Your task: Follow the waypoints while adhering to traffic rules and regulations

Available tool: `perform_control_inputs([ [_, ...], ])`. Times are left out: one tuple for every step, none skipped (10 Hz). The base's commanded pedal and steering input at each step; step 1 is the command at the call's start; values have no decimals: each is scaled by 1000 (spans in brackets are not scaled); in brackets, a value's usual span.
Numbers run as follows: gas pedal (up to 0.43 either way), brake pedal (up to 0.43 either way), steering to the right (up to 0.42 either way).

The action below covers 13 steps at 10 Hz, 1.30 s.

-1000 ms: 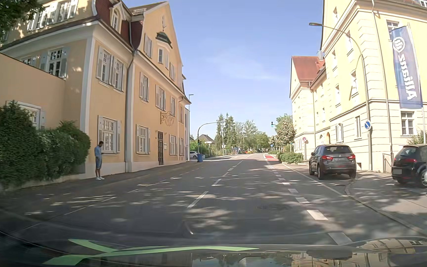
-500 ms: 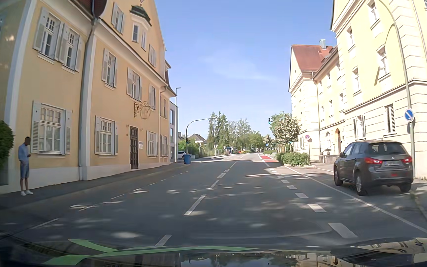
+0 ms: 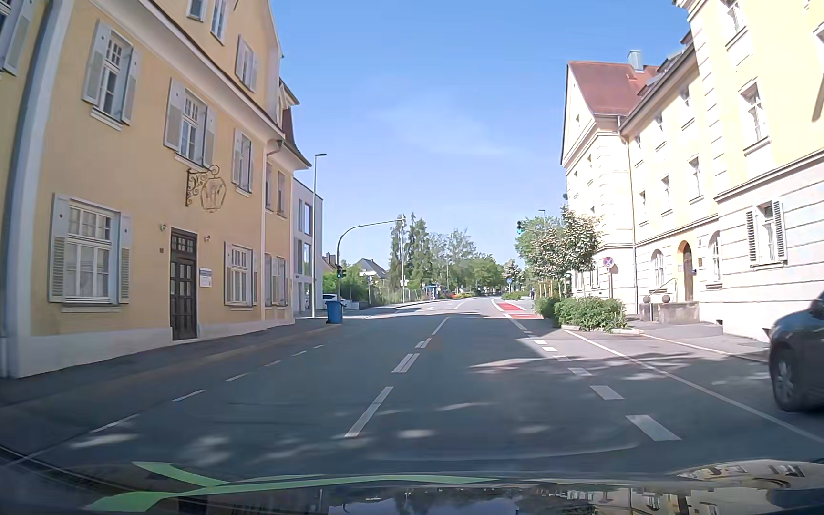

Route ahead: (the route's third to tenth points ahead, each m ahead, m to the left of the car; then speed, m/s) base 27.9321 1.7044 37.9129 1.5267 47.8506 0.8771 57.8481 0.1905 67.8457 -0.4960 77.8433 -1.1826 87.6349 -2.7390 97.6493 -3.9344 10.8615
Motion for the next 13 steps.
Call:
perform_control_inputs([
  [110,0,12],
  [110,0,12],
  [110,0,12],
  [110,0,12],
  [110,0,12],
  [110,0,12],
  [110,0,12],
  [110,0,12],
  [110,0,12],
  [110,0,12],
  [110,0,12],
  [98,0,11],
  [79,0,10],
])
